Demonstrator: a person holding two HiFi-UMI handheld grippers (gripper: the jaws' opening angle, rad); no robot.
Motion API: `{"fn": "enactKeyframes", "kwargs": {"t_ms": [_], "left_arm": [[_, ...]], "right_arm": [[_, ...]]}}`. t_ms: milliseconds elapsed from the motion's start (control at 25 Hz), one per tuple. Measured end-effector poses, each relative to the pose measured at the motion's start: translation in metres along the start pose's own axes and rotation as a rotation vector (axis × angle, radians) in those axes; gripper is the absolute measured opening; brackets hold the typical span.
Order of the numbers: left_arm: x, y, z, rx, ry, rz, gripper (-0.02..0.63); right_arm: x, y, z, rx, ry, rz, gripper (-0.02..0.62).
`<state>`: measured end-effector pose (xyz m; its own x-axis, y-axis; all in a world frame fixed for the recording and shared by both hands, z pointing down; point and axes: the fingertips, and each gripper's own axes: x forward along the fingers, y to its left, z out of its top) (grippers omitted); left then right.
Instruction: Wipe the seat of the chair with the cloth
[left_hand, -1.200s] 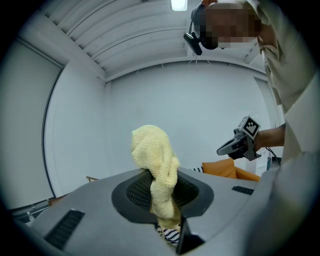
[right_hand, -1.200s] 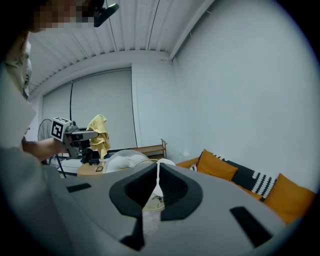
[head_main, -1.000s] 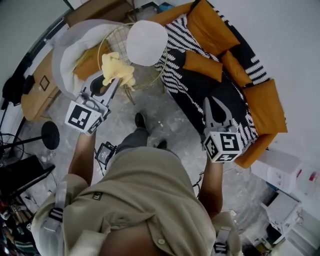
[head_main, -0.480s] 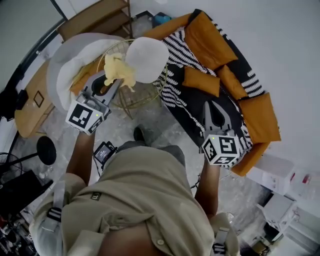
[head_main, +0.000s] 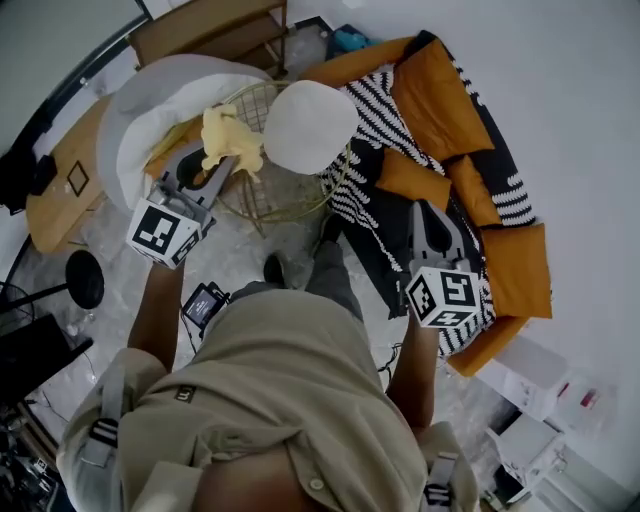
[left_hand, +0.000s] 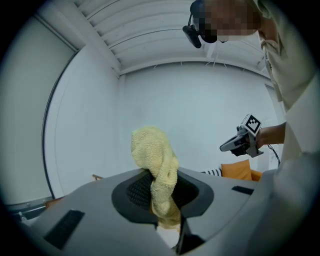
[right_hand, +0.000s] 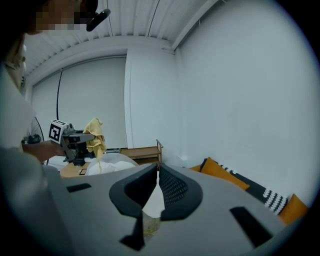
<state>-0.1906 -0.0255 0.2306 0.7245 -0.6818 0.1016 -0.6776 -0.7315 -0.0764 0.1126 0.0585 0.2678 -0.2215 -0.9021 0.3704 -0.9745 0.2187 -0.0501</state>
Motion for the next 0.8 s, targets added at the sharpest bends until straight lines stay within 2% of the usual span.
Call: {"fn": "enactKeyframes", "kwargs": {"t_ms": [400,560,800], "left_arm": [[0.043,0.063,-0.026,-0.010,0.085,0.147,0.078],[0.078,0.075,-0.053,-0.040,0.118,0.168,0.078],[0.132,0.089,-0.115,-0.075,0.204,0.209,0.078]], "right_arm": [[0.111,-0.023,0.047,-0.054,-0.004,0.137,0.028],[0.140,-0.038,0.040,-0.069,0.048,0.164,0.028],[0.188,-0.065,0.013,-0.080,0.151,0.219,0.028]]}}
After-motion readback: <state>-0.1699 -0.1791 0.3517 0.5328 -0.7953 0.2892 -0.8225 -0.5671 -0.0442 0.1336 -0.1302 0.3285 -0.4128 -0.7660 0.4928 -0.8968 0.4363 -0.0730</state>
